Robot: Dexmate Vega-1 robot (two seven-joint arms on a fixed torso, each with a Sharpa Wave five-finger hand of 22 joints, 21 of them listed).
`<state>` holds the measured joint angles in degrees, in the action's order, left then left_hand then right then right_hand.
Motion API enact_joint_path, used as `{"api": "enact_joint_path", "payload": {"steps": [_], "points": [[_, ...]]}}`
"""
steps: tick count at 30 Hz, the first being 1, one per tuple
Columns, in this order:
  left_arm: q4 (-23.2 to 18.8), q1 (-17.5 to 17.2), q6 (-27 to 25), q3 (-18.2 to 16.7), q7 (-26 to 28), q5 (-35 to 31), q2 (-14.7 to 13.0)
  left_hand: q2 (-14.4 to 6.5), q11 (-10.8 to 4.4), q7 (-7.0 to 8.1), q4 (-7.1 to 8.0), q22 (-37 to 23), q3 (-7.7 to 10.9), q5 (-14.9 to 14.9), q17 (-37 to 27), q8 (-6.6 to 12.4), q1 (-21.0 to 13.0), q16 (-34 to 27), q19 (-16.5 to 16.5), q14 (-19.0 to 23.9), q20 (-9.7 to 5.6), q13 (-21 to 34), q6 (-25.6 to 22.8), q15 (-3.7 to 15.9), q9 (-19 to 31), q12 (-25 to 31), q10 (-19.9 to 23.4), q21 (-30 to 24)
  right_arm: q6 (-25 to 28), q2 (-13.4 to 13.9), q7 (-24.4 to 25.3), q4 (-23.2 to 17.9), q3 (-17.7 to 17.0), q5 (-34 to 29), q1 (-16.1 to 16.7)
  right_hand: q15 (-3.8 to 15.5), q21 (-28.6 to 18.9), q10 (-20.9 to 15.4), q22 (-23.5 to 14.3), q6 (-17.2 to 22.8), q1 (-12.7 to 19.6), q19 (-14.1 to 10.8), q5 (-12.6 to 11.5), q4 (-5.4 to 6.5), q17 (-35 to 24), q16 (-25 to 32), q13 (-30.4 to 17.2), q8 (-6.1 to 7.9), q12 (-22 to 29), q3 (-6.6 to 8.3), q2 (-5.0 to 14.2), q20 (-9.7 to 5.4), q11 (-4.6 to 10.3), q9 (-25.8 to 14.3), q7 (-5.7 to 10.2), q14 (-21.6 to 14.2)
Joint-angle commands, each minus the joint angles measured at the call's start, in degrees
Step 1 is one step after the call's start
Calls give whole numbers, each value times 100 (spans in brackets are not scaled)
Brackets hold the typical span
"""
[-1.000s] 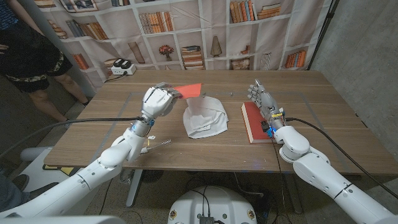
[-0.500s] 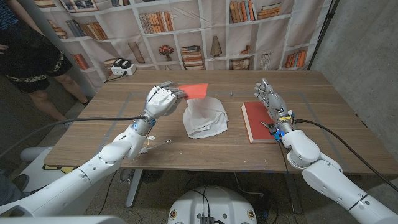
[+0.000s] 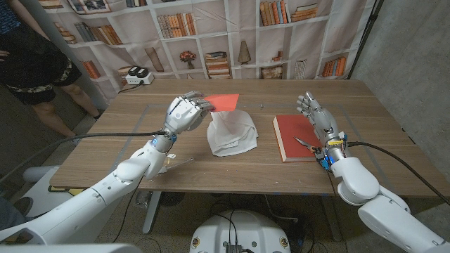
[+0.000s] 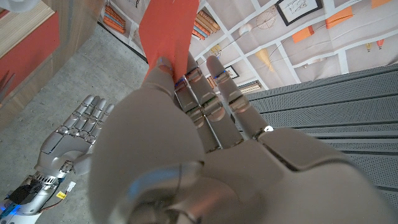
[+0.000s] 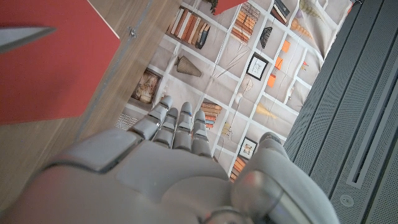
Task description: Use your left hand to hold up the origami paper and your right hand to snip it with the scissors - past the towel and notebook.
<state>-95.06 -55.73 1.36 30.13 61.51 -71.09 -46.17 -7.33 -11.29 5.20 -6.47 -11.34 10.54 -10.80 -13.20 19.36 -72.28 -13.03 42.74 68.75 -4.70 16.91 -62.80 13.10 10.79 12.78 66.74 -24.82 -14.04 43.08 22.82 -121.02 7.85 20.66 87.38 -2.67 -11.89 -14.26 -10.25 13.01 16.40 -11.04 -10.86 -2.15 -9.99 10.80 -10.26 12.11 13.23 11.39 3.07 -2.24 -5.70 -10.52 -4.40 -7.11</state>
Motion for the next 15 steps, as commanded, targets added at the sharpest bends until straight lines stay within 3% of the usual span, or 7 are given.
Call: {"api": "enact_joint_path", "payload": {"steps": [1,15], "points": [[233,120,125,105,213,22,139,22,-46,44,26,-16,36,-19,-25,38,16,-14,-22,-18,-496,39,-22,-4,19,9,65,-41,111,-92,511,-620,-683,-699,1149,8,-44,-78,-34,12,76,-82,20,-59,-24,28,-26,18,11,33,33,-10,4,-29,33,-87],[170,243,227,241,30,-63,185,25,-45,51,27,-13,48,-18,-29,42,12,8,-91,-76,-546,66,-22,-2,21,-10,41,-29,458,-533,680,-1001,-1211,-1270,1972,37,-49,-265,-34,128,193,-146,25,-139,-18,38,-27,28,58,97,111,21,37,-29,45,-211]]}}
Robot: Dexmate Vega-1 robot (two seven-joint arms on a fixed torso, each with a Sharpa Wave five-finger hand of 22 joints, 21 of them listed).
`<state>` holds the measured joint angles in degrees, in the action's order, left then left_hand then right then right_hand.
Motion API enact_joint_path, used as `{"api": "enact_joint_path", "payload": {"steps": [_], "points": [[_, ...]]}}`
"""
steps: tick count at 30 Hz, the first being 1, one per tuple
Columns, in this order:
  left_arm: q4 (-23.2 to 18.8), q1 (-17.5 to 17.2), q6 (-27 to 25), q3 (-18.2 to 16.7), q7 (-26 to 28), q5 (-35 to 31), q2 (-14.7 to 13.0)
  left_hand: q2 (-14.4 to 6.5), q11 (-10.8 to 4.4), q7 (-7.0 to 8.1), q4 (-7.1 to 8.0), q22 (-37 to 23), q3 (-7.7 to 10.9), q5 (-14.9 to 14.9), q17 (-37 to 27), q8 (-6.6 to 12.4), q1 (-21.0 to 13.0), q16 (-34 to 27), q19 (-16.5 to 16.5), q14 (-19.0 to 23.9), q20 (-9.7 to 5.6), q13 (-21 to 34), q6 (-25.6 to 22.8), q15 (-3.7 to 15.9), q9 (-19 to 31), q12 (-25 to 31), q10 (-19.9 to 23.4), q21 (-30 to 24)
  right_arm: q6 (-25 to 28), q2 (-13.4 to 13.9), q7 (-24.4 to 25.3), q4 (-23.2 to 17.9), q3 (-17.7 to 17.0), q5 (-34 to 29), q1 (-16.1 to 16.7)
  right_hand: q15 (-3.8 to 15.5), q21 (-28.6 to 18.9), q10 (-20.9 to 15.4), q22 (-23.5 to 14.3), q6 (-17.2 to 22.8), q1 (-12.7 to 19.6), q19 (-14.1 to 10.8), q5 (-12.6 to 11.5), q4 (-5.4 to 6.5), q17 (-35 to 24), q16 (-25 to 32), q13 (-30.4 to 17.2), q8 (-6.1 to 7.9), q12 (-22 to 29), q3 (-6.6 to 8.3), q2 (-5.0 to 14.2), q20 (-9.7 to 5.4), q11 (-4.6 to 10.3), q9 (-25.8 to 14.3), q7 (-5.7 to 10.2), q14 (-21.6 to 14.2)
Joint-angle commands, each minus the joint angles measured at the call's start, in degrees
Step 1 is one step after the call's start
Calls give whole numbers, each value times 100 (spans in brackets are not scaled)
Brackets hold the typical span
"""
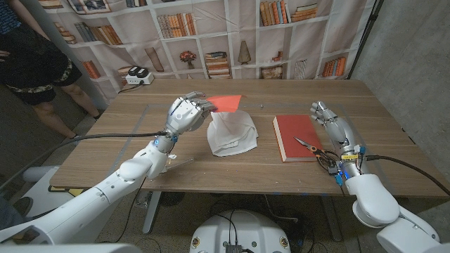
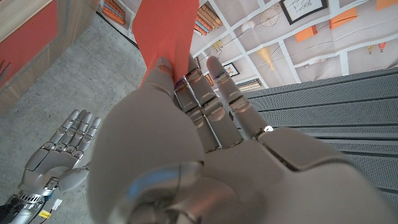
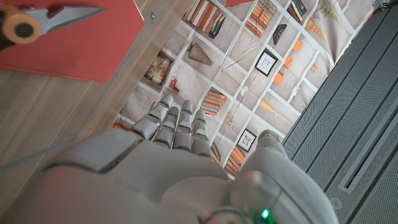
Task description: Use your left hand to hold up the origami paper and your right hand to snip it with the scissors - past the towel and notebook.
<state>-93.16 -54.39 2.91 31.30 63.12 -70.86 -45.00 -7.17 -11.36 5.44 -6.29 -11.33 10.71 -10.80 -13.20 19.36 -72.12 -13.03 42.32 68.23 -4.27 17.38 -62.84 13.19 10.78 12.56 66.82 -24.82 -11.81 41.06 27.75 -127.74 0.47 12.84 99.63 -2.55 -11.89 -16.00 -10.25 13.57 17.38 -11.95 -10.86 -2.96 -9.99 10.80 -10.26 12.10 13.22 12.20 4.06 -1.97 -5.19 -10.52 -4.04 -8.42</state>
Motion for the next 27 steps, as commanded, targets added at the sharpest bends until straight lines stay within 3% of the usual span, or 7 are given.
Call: {"api": "enact_joint_path", "payload": {"steps": [1,10,17,27], "points": [[-47,111,70,132,-157,-101,73,7,-38,29,11,-14,31,-17,-29,44,-4,8,-48,-25,-591,21,-23,-11,22,11,32,-31,238,-364,166,-339,-510,-478,797,34,-47,-131,-34,95,121,-56,26,-75,-18,38,-29,30,69,29,27,-7,13,-29,22,-98],[-291,70,-58,155,-367,-220,157,1,-36,22,22,-13,40,-15,-34,41,5,20,-117,-63,-586,43,-6,-11,23,-1,17,-17,568,-571,130,-587,-893,-788,1172,54,-38,-311,-35,234,309,-84,31,-186,-16,23,-37,46,114,143,157,-9,180,-30,161,-156],[-502,29,-208,170,-584,-307,267,-5,-35,42,23,-12,51,-14,-39,47,1,22,-143,-78,-605,57,-14,-5,24,-7,9,-16,963,-679,-16,-797,-1190,-952,1360,133,-20,-642,-36,497,558,-92,17,-356,-14,35,-66,91,224,265,239,33,329,-37,266,-326],[-673,2,-369,203,-620,-490,396,-1,-33,35,23,-9,64,-3,-47,69,1,16,-199,-78,-617,79,-60,-3,21,-5,27,-6,1679,-926,37,-1108,-1440,-1507,1609,152,3,-1132,-33,1040,1010,-104,13,-630,-5,64,-78,177,367,396,155,100,710,-47,523,-739]]}}
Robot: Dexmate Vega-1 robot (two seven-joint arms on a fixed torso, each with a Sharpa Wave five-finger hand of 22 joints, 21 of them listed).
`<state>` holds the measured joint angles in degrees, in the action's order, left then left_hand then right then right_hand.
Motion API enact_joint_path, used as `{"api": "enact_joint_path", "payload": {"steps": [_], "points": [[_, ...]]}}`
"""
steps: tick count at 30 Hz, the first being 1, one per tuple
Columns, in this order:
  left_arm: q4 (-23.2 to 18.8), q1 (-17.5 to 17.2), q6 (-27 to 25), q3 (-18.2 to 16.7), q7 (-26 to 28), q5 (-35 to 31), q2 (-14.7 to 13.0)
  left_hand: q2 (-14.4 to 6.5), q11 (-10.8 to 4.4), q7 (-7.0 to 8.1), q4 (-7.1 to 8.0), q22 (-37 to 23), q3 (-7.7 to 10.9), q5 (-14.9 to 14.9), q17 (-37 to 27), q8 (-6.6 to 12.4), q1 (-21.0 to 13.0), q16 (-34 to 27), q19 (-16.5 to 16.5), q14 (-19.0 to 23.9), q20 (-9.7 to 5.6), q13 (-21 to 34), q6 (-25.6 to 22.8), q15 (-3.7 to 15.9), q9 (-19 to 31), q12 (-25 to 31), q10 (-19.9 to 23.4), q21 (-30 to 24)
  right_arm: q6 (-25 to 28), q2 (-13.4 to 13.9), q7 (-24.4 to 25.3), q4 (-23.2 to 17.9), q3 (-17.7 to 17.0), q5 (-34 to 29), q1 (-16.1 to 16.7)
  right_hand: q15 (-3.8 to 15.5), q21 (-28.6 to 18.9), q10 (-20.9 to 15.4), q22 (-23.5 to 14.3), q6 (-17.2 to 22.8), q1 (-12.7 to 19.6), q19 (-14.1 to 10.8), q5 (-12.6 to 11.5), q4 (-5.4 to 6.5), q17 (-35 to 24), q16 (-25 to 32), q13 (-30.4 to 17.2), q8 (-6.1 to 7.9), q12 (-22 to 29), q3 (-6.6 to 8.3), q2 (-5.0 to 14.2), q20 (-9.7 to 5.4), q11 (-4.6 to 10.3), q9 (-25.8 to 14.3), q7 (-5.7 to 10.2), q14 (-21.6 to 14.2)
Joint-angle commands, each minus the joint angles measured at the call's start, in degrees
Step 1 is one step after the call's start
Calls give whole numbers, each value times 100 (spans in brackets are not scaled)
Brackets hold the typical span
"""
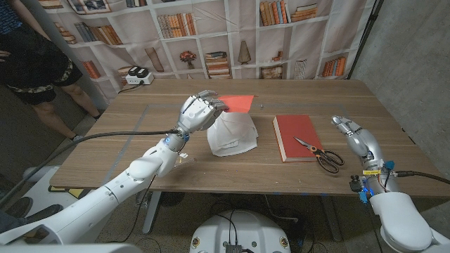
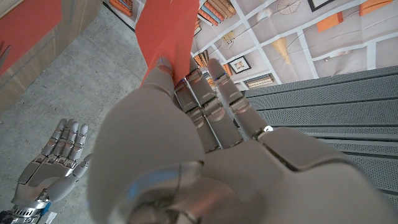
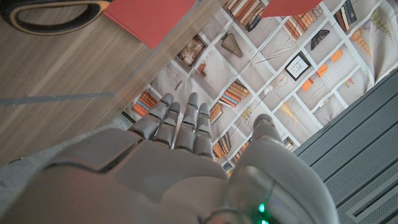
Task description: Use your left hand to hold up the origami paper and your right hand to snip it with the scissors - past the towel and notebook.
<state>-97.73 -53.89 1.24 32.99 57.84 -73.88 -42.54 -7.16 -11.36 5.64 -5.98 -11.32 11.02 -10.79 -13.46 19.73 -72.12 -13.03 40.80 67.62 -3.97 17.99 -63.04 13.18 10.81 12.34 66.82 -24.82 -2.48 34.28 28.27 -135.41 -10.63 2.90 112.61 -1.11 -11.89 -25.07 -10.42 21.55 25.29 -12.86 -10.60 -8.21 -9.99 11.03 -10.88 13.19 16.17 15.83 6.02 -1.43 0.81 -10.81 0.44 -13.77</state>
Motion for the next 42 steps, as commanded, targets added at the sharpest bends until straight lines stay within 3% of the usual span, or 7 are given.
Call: {"api": "enact_joint_path", "payload": {"steps": [1,8,16,28,30,36,42], "points": [[-229,-62,-231,34,-86,-206,165,-1,-33,22,-9,-10,36,-4,-21,33,-1,16,-48,-19,-648,21,-42,-1,18,17,28,-8,895,-237,-6,-398,-345,-633,341,14,1,-280,-15,352,275,-30,-11,-121,-5,38,-14,92,84,43,-63,46,132,-19,105,-251],[-311,-158,-363,36,-124,-271,213,4,-31,14,-15,-9,48,3,-26,47,-10,12,-55,-18,-655,36,-68,-1,16,19,43,-14,1904,-295,216,-787,-242,-1357,410,122,-5,-558,6,628,926,-179,-3,-266,-1,44,-8,127,139,204,-236,103,192,-26,163,-577],[-431,-220,-470,67,-246,-395,246,15,-31,24,-10,-8,55,15,-29,58,3,14,-70,-30,-651,51,-88,-7,14,19,62,-20,2579,-269,-19,-1068,-345,-1612,531,180,26,-579,12,646,1553,-190,-56,-289,0,0,-8,91,105,350,-406,111,313,-33,262,-657],[-517,-262,-561,50,-320,-501,251,28,-34,39,5,-6,67,28,-25,61,34,39,-118,-98,-644,72,-83,-16,11,-2,45,-20,4108,78,-24,-1449,129,-2476,297,293,51,-656,3,692,2196,-166,-106,-255,6,-6,-4,50,79,423,-746,83,531,-39,437,-838],[-499,-241,-538,49,-319,-485,256,20,-34,31,12,-6,72,28,-27,52,42,39,-139,-103,-623,76,-56,-18,12,-8,36,-16,4271,236,-181,-1493,128,-2502,262,322,-14,-619,-20,686,2406,-311,-132,-202,1,-29,-5,9,34,431,-844,485,571,-48,499,-846],[-422,-168,-509,78,-307,-497,295,8,-33,30,18,-6,86,28,-27,58,47,46,-150,-129,-621,85,-64,-17,12,-18,20,-21,5001,721,-545,-1673,305,-2623,10,356,-69,-641,-30,724,2504,-468,-136,-169,-5,-23,-6,0,23,423,-878,690,648,-55,565,-893],[-325,-120,-532,85,-182,-504,339,4,-33,30,26,-5,94,30,-27,55,58,47,-179,-140,-632,91,-50,-18,12,-22,18,-16,5634,1176,-864,-1832,430,-2559,-233,307,-28,-708,-38,809,2473,-396,-133,-82,-27,-41,-7,1,24,374,-893,1128,733,-63,655,-836]]}}
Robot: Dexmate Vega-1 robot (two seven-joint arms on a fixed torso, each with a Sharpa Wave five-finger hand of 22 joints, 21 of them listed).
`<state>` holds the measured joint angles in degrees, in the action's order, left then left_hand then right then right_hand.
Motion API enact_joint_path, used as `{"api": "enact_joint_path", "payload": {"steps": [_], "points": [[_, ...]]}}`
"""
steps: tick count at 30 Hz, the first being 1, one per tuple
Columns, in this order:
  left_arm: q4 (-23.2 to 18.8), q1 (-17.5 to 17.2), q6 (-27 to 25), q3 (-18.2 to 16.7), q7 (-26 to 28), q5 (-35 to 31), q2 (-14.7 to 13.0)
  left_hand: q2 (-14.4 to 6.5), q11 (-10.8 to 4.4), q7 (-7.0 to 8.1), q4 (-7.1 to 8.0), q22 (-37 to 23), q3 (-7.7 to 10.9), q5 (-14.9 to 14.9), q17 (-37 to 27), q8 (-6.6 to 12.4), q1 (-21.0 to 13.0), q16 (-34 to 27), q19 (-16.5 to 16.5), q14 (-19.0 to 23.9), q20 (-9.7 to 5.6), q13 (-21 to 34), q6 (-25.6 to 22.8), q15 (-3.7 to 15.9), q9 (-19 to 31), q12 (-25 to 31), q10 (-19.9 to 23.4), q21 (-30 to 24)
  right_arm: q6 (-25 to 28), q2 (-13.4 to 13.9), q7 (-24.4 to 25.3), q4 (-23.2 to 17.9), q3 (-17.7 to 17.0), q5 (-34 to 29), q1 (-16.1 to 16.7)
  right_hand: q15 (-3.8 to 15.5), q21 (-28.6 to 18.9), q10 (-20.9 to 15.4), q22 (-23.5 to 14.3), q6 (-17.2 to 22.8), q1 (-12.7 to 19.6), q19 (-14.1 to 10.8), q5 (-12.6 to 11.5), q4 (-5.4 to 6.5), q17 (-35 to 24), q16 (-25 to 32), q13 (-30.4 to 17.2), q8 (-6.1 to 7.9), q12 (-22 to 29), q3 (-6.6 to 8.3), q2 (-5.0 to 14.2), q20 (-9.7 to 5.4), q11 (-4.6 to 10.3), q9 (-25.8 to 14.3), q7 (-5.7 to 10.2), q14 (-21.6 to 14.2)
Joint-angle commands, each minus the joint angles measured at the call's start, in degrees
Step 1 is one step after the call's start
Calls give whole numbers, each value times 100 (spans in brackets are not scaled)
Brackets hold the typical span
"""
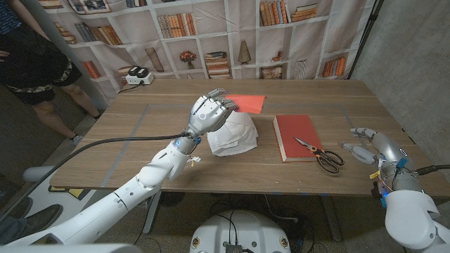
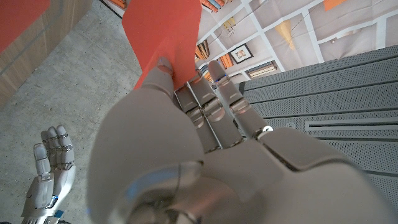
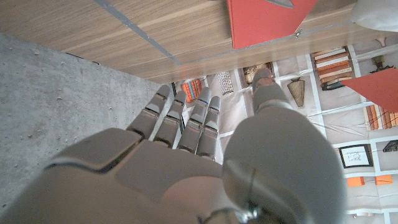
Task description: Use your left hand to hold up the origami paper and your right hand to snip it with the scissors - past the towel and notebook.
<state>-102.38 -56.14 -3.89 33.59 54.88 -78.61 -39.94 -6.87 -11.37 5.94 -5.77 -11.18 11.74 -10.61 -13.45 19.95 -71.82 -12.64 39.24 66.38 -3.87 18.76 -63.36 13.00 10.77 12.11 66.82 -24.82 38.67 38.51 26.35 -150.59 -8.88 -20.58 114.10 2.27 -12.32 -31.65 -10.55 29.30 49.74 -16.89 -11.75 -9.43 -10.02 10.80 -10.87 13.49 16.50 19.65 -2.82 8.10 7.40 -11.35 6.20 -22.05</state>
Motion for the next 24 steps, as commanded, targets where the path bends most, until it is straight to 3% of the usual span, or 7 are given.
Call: {"api": "enact_joint_path", "payload": {"steps": [1,9,13,19,24], "points": [[146,108,-36,24,114,-37,84,-26,-33,2,4,-19,22,12,-29,35,29,8,-24,-17,-644,14,-22,1,17,0,17,-16,1576,817,-697,-315,269,-187,-415,-43,15,-56,-24,37,28,7,-17,43,-24,-17,-7,-30,-9,-13,-11,209,82,-10,81,-9],[197,158,-74,53,64,-55,115,-29,-32,5,5,-12,41,14,-31,38,31,0,-63,-9,-663,25,-21,7,16,-7,6,-8,2238,1299,-816,-348,534,90,-813,-56,-46,-150,-39,138,9,-154,-14,82,-33,19,-8,-16,9,-50,-10,372,105,-15,131,-93],[296,213,-83,91,179,-66,171,-29,-34,14,4,-10,47,14,-31,38,30,-1,-76,-11,-666,28,-16,7,16,-8,6,-5,2318,1320,-772,-343,543,364,-911,-225,-91,-188,-51,176,19,-281,-16,92,-33,40,-7,-21,9,-61,-6,401,91,-19,95,-185],[435,331,-28,157,260,-42,230,-26,-32,-15,-4,-8,60,13,-31,38,21,-1,-93,-16,-660,35,-11,14,16,-11,1,-3,2743,1622,-754,-381,693,727,-1142,-438,-124,-271,-62,232,44,-395,-10,91,-24,36,-6,-24,21,-86,-24,429,27,-23,35,-248],[514,394,-41,205,261,-43,283,-27,-31,7,-7,-7,69,14,-32,41,17,-2,-100,-17,-657,40,-14,13,15,-12,2,-4,2917,1760,-534,-381,832,966,-1270,-452,-120,-268,-63,226,45,-395,-9,97,-25,34,-6,-33,15,-91,-16,433,14,-24,16,-252]]}}
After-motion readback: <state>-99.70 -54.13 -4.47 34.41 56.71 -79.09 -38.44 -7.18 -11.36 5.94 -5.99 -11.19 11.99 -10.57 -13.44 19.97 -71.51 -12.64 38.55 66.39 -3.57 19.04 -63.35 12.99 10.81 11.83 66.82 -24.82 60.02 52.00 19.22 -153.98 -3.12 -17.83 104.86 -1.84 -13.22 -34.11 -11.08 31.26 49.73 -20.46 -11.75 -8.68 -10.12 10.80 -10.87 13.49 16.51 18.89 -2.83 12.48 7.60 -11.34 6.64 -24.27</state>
